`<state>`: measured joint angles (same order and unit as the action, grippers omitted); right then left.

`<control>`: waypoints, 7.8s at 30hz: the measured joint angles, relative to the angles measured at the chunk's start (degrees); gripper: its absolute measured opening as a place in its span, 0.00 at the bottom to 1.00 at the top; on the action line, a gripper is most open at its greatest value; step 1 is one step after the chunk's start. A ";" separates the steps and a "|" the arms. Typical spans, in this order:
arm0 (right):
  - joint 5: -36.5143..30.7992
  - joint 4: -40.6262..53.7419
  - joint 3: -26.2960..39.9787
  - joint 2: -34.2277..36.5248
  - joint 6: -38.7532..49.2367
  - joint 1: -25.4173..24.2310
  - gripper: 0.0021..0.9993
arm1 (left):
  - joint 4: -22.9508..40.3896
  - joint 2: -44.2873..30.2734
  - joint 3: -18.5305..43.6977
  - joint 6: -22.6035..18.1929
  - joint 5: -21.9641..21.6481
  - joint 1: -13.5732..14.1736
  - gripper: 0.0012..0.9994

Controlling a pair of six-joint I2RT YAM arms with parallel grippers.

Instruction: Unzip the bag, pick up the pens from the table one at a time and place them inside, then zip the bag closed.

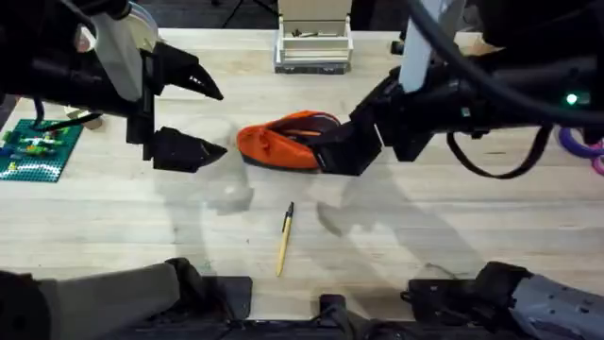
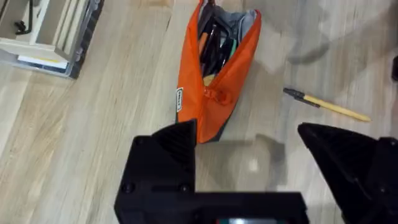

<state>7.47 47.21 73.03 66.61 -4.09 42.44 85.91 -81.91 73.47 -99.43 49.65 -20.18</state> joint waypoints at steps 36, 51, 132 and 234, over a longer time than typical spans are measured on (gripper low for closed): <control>-13.55 -3.14 -5.99 9.27 -46.17 20.61 1.00 | -0.44 0.00 0.00 0.00 0.00 0.00 0.99; -19.40 -12.22 -13.86 19.00 -53.88 26.53 1.00 | -0.42 0.00 0.00 0.00 -0.01 0.00 0.99; -36.63 -24.74 -13.84 7.17 -34.11 10.99 0.03 | -0.63 0.00 0.00 0.00 -0.16 -2.58 0.99; -22.60 -31.90 -13.84 6.07 16.68 8.02 1.00 | -2.17 -7.37 0.00 -11.63 -4.55 -2.58 0.99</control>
<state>-15.14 15.31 59.20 72.68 12.59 50.46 83.74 -89.28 73.47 -111.07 45.10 -22.76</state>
